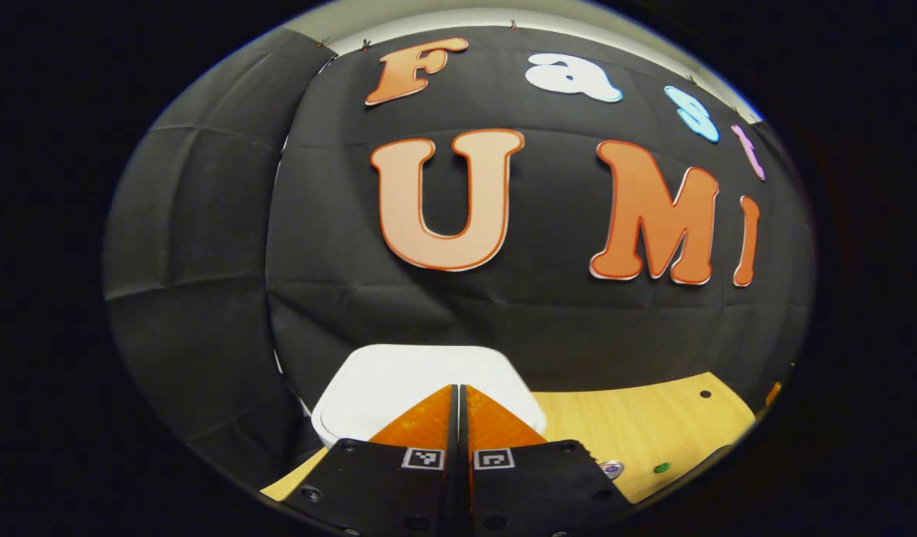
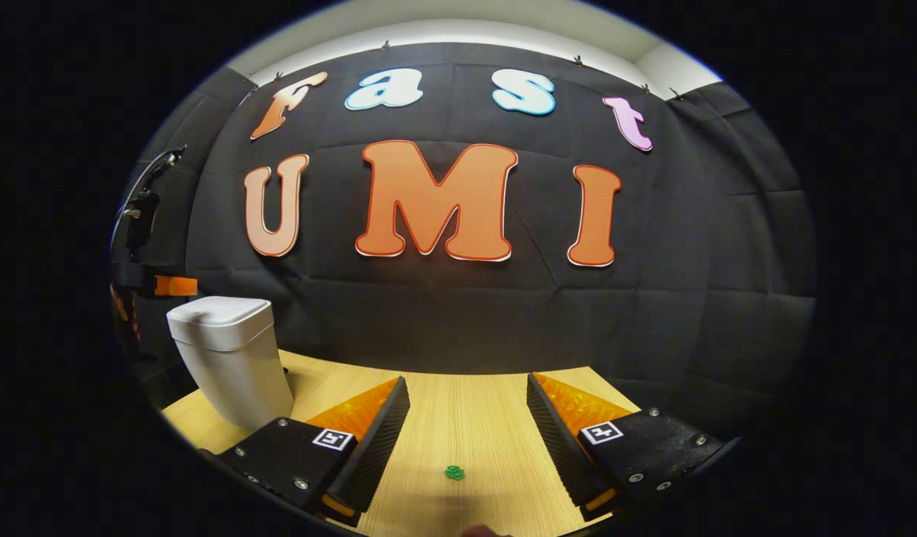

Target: Press the lid of the desktop garbage bin to open it, pick up the crumpled paper on the desktop and throw it into the bin, then pick up the pop can on the desktop and drop it into the bin, and finally close the garbage bin lid.

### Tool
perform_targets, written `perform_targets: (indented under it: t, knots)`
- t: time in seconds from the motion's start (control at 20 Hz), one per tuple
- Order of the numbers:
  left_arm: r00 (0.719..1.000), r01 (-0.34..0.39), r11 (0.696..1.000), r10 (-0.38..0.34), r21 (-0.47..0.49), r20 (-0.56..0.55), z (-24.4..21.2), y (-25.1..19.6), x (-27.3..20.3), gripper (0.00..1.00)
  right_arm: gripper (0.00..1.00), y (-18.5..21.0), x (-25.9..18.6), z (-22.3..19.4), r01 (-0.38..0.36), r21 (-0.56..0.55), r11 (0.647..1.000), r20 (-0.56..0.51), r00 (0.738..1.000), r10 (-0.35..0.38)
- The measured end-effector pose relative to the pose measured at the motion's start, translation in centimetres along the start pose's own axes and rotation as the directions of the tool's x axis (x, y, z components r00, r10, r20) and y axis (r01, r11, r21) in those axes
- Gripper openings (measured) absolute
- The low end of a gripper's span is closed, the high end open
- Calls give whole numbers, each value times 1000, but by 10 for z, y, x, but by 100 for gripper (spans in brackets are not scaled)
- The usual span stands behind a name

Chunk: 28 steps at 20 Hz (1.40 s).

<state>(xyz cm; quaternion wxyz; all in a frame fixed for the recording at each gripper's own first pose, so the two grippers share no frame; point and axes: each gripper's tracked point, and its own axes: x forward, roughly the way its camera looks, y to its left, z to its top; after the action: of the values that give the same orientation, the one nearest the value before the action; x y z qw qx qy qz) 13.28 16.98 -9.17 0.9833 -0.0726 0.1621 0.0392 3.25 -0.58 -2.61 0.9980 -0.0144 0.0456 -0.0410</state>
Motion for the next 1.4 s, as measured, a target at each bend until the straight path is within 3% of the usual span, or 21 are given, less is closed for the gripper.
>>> perform_targets:
  t: [0.2,0.4,0.6,0.7,0.8,0.9,1.05,1.2,1.4]
  knots:
    - [998,24,1000,-25,-18,-53,-21,5,17,0,95,-2,3,-6,10,-7,1000,-13,1000,-10]
    - [997,-1,999,-2,-43,-73,-24,5,15,0,95,-4,6,-13,19,-13,1000,-33,999,-20]
    - [993,-28,1000,29,13,-118,-29,1,14,0,95,1,10,-19,5,-8,1000,-52,999,-5]
    - [997,-34,999,36,34,-62,-12,2,11,0,95,2,10,-22,-5,0,1000,-57,998,5]
    - [993,-99,994,96,38,63,22,12,-3,0,95,1,11,-26,-13,6,1000,-66,998,14]
    - [979,-101,994,92,42,181,62,2,-27,36,95,2,11,-34,-24,7,1000,-80,997,24]
    - [971,-52,998,42,34,235,75,-26,-58,50,95,8,16,-58,-54,-3,999,-128,990,53]
    - [968,-8,1000,8,-1,249,76,-48,-85,91,95,9,27,-97,-68,-19,997,-215,975,63]
    - [969,27,999,-22,-17,245,75,-72,-122,95,95,11,50,-145,-80,-55,995,-288,956,61]
